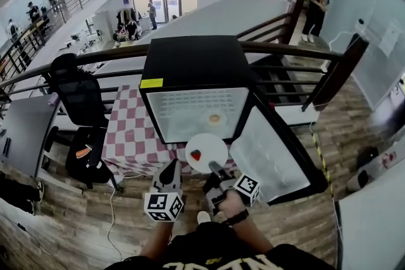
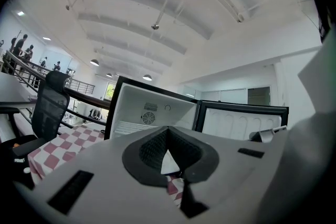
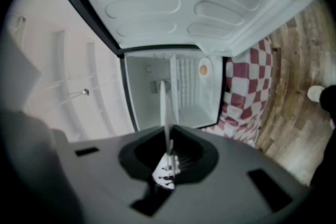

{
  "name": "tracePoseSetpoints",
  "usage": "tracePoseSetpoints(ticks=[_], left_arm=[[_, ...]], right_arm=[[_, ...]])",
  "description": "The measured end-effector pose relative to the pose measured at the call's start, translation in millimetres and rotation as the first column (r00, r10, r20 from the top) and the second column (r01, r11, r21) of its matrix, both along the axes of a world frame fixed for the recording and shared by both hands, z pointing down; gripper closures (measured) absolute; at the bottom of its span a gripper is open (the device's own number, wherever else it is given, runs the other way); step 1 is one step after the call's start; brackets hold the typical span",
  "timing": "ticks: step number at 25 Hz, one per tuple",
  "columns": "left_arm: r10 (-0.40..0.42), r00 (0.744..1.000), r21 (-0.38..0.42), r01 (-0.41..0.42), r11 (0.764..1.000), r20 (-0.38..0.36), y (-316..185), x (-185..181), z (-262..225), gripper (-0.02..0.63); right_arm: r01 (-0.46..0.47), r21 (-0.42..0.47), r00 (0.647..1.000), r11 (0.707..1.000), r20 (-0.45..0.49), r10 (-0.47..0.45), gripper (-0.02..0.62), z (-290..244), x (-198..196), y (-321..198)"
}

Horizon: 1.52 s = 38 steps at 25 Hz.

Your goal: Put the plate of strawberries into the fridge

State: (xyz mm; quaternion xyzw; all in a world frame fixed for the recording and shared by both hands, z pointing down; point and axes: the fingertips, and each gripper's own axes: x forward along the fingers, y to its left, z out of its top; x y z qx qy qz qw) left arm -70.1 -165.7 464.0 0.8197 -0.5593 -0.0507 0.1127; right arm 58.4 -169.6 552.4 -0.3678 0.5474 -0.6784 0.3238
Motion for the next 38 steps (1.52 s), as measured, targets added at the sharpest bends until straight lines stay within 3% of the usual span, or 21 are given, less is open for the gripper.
tracePoseSetpoints(ticks=[6, 12, 26, 31, 38], left_arm=[[0.002, 1.0, -0.011, -0.001, 1.0, 0.022, -18.2, 9.8, 4.2, 0.589], [-0.019, 0.999, -0.023, 0.02, 1.0, 0.047, -26.3, -3.3, 15.1, 0.589], [0.035, 0.997, -0.105, -0.027, 0.994, 0.068, -70.0, -23.1, 67.3, 0.589], [0.071, 0.993, -0.11, -0.06, 0.992, 0.099, -85.5, -19.1, 79.0, 0.589], [0.06, 0.994, -0.134, -0.047, 0.99, 0.096, -107.7, -28.5, 95.8, 0.589]], right_arm=[[-0.002, -0.002, 1.0, 1.0, 0.006, 0.002, 0.558, 4.6, 15.2, -22.0], [0.009, -0.005, 1.0, 1.0, -0.013, -0.009, 0.558, 14.6, 20.7, -25.9], [0.026, -0.091, 0.997, 0.995, -0.065, -0.032, 0.558, 77.5, -3.0, -33.2], [0.014, -0.073, 0.993, 0.997, -0.114, -0.022, 0.558, 94.0, -7.7, -45.5], [0.022, -0.068, 0.988, 0.997, -0.148, -0.032, 0.558, 132.4, -17.0, -69.6]])
